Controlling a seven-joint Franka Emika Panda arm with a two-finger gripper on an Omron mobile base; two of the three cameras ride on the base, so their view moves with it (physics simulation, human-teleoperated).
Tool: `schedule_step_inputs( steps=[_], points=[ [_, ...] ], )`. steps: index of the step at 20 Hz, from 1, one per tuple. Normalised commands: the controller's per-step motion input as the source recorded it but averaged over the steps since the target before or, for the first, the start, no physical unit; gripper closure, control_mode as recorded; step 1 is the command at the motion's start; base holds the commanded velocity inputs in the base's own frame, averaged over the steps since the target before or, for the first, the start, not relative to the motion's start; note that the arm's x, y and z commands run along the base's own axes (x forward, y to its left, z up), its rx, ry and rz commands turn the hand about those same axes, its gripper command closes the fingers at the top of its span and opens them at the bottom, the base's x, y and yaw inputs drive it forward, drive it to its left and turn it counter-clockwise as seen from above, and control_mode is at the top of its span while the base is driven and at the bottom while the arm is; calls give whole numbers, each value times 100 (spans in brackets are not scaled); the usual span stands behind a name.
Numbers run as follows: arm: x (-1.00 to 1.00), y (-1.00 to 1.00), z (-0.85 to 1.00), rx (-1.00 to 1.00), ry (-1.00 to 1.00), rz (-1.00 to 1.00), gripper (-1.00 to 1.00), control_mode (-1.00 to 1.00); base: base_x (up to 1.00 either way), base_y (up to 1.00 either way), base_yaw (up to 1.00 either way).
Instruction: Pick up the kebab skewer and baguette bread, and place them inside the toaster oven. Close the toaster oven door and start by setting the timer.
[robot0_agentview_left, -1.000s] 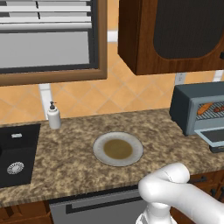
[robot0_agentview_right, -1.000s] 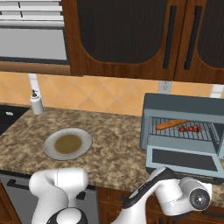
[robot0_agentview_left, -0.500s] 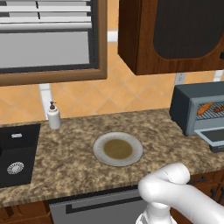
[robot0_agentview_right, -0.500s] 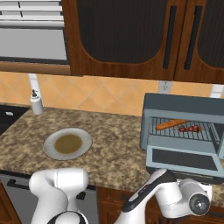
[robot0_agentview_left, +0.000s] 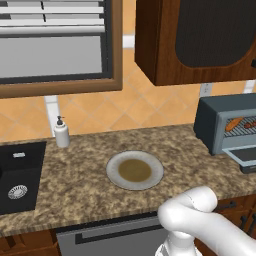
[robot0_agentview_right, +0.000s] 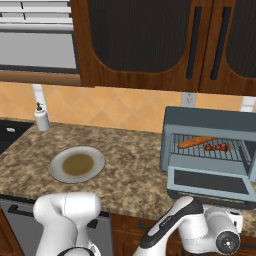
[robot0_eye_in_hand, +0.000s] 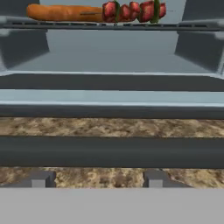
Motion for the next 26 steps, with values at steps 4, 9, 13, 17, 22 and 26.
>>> schedule_step_inputs(
  steps=[4,9,13,17,22,26],
  points=[
    [42,3,45,0,-10,0,-100,-100,0,0,0],
    [44,8,58,0,-12,0,-100,-100,0,0,0],
    [42,12,68,0,-10,0,-100,-100,0,0,0],
    [47,23,70,0,-9,-1,-100,-100,0,0,0],
    [53,29,61,0,-8,-2,-100,-100,0,0,0],
    [59,36,46,0,-4,-2,-100,-100,0,0,0]
  ],
)
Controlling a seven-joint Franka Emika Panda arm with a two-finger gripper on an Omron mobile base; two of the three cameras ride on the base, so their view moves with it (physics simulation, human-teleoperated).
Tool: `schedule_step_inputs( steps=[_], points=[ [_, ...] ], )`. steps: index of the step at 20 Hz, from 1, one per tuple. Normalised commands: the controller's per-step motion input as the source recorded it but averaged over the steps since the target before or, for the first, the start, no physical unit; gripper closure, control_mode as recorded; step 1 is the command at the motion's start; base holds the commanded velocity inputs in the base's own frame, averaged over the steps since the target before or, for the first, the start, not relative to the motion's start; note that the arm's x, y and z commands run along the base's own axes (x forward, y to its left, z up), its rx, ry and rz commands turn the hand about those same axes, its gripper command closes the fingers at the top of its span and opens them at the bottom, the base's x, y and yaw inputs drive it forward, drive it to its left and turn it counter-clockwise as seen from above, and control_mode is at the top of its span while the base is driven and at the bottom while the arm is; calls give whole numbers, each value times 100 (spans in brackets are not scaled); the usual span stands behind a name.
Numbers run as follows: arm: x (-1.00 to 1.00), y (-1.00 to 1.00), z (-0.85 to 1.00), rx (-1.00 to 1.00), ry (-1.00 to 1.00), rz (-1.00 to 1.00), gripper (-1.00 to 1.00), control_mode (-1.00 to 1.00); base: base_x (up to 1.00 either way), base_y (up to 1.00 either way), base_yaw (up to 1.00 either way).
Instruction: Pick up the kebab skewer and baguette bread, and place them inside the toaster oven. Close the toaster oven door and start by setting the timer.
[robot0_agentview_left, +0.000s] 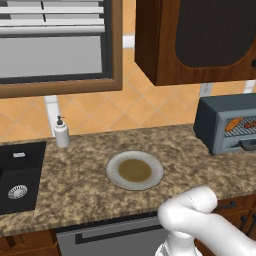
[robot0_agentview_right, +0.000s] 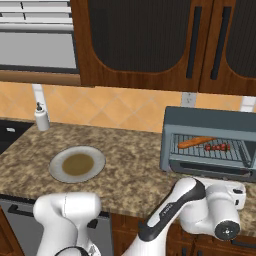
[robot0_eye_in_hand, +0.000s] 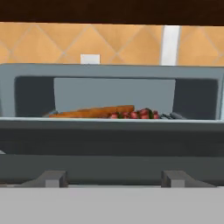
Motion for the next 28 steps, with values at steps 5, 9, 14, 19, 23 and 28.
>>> schedule_step_inputs(
  steps=[5,9,14,19,23,28],
  points=[
    [59,38,23,0,-1,-2,-100,-100,0,0,0],
    [64,40,4,0,0,0,-100,-100,0,0,0],
    [66,43,0,0,0,0,-100,-100,0,0,0],
    [53,28,0,0,0,0,-100,-100,0,0,0],
    [45,19,0,0,0,0,-100,-100,0,0,0],
    [44,15,0,0,0,0,-100,-100,0,0,0]
  ],
)
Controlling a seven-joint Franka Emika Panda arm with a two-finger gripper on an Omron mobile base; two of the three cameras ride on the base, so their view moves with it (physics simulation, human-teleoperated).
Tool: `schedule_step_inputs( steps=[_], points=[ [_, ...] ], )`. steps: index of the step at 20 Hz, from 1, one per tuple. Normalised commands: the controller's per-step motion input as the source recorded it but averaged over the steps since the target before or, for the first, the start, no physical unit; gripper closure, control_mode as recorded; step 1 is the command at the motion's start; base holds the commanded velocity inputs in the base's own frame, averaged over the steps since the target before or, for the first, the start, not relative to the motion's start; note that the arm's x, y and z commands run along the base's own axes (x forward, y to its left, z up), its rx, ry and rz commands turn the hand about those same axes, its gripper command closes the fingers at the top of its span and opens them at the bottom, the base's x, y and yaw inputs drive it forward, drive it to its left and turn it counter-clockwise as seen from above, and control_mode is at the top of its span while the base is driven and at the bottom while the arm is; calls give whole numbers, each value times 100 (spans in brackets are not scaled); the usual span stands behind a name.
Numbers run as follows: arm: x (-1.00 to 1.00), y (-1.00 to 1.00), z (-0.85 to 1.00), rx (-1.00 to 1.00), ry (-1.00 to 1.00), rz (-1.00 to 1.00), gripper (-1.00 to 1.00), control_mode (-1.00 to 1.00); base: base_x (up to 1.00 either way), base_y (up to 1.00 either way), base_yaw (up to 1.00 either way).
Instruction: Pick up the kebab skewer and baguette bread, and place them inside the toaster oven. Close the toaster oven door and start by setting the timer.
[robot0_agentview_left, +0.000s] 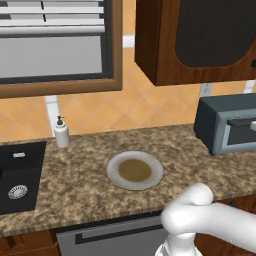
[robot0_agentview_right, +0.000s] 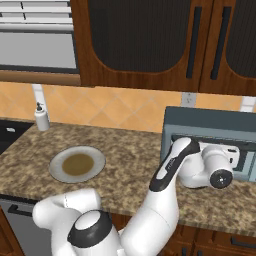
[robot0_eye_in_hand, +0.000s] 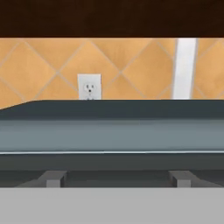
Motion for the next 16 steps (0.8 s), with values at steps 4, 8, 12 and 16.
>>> schedule_step_inputs(
  steps=[4,8,12,16],
  points=[
    [31,14,-7,0,0,0,-100,-100,0,0,0],
    [3,1,-3,0,4,0,-100,-100,0,0,0],
    [-21,0,5,0,2,0,-100,-100,0,0,0],
    [-82,-6,1,0,0,0,-100,-100,0,0,0]
  ],
)
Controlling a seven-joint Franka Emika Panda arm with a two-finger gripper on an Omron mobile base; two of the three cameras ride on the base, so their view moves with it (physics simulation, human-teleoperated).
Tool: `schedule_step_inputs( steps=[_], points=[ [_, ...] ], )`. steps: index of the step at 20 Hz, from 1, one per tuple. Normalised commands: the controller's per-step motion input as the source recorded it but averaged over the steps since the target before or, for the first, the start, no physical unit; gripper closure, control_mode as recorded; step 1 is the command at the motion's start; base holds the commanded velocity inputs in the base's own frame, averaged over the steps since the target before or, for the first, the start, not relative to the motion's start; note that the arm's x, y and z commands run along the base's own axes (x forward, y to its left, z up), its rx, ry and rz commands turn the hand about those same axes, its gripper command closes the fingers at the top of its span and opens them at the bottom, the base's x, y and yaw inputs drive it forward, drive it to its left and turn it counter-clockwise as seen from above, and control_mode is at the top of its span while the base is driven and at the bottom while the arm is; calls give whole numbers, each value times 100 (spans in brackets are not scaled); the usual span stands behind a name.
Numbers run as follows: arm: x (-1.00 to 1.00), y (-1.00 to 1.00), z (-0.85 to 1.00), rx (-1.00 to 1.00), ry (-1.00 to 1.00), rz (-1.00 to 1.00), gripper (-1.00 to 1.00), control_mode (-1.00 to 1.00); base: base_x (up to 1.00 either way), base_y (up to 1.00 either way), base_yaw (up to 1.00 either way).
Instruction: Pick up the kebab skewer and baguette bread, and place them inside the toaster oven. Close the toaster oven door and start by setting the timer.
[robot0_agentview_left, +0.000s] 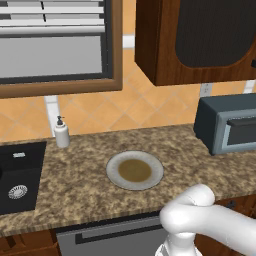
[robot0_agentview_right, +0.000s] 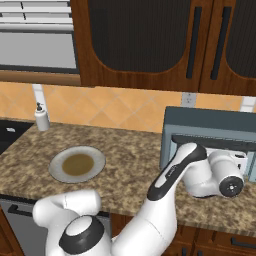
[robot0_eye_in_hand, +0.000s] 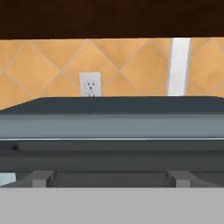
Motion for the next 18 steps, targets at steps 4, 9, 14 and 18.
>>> schedule_step_inputs(
  steps=[4,9,14,18],
  points=[
    [-94,0,2,0,0,0,-100,-100,0,0,0],
    [-46,12,0,0,1,0,-100,-100,0,0,0],
    [-8,20,0,0,2,0,-100,-100,0,0,0],
    [-1,27,0,0,0,0,-100,-100,0,0,0]
  ],
)
